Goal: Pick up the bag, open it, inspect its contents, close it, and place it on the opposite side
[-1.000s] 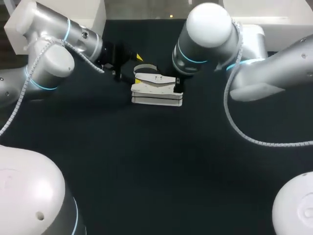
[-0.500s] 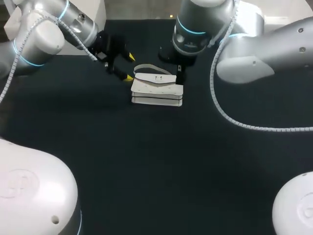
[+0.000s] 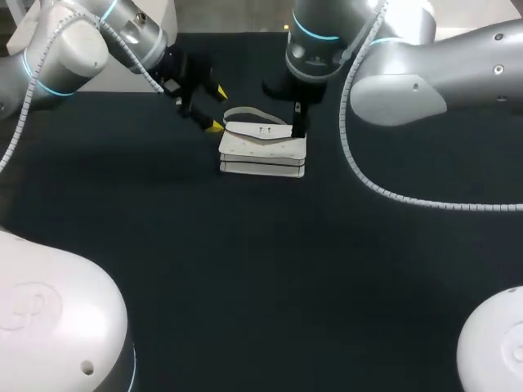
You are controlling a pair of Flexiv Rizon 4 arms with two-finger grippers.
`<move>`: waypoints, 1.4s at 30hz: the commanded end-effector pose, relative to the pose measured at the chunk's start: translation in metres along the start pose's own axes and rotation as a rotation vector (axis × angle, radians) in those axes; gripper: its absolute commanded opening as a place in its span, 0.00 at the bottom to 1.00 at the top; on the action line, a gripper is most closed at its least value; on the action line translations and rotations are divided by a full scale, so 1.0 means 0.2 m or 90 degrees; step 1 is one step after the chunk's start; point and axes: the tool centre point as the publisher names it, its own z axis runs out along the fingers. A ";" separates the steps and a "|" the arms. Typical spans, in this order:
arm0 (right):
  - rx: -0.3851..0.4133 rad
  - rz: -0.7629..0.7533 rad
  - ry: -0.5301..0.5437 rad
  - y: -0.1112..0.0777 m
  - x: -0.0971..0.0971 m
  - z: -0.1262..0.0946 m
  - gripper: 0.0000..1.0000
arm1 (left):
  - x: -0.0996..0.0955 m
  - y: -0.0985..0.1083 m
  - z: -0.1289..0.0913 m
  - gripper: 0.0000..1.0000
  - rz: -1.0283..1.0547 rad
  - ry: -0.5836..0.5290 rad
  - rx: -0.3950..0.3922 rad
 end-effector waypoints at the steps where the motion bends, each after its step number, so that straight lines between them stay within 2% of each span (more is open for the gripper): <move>1: 0.002 -0.001 0.003 0.00 0.00 0.00 1.00 | 0.00 0.00 0.00 1.00 0.000 0.000 0.000; 2: 0.002 -0.001 0.003 0.00 0.00 0.00 1.00 | 0.00 0.00 0.00 1.00 0.000 0.000 0.000; 3: 0.001 0.061 0.060 0.01 -0.05 0.00 1.00 | -0.02 -0.01 0.02 1.00 -0.047 -0.018 -0.003; 5: 0.021 0.145 0.107 0.00 -0.11 0.00 1.00 | -0.03 -0.02 0.02 1.00 -0.112 -0.016 0.007; 7: 0.050 0.241 0.182 -0.02 -0.17 0.00 1.00 | -0.03 -0.03 0.04 1.00 -0.196 -0.063 -0.020; 9: 0.061 0.309 0.235 -0.05 -0.20 0.00 1.00 | -0.04 -0.04 0.02 1.00 -0.282 -0.082 -0.022; 11: 0.058 0.353 0.274 -0.08 -0.22 -0.01 1.00 | -0.05 -0.05 0.01 1.00 -0.359 -0.095 -0.024; 13: 0.077 0.411 0.313 -0.10 -0.23 -0.01 1.00 | -0.06 -0.06 -0.01 1.00 -0.461 -0.114 -0.025; 17: 0.078 0.495 0.371 -0.12 -0.23 0.00 1.00 | -0.07 -0.06 -0.04 1.00 -0.567 -0.109 -0.011; 20: 0.052 0.582 0.429 -0.15 -0.23 0.01 1.00 | -0.08 -0.05 -0.06 1.00 -0.660 -0.085 0.011; 22: 0.042 0.629 0.440 -0.17 -0.22 0.02 1.00 | -0.08 -0.04 -0.06 1.00 -0.701 -0.066 0.025; 25: 0.012 0.694 0.466 -0.22 -0.21 0.04 1.00 | -0.08 -0.02 -0.06 1.00 -0.772 -0.025 0.071; 32: -0.105 0.784 0.488 -0.29 -0.16 0.04 1.00 | -0.06 -0.03 -0.04 1.00 -0.862 0.041 0.165; 34: -0.132 0.799 0.495 -0.31 -0.15 0.04 1.00 | -0.06 -0.03 -0.04 1.00 -0.872 0.065 0.169; 40: -0.178 0.826 0.514 -0.32 -0.12 0.06 1.00 | -0.05 -0.01 -0.02 1.00 -0.926 0.064 0.187; 42: -0.192 0.826 0.531 -0.32 -0.11 0.06 1.00 | -0.05 -0.01 -0.01 1.00 -0.935 0.070 0.176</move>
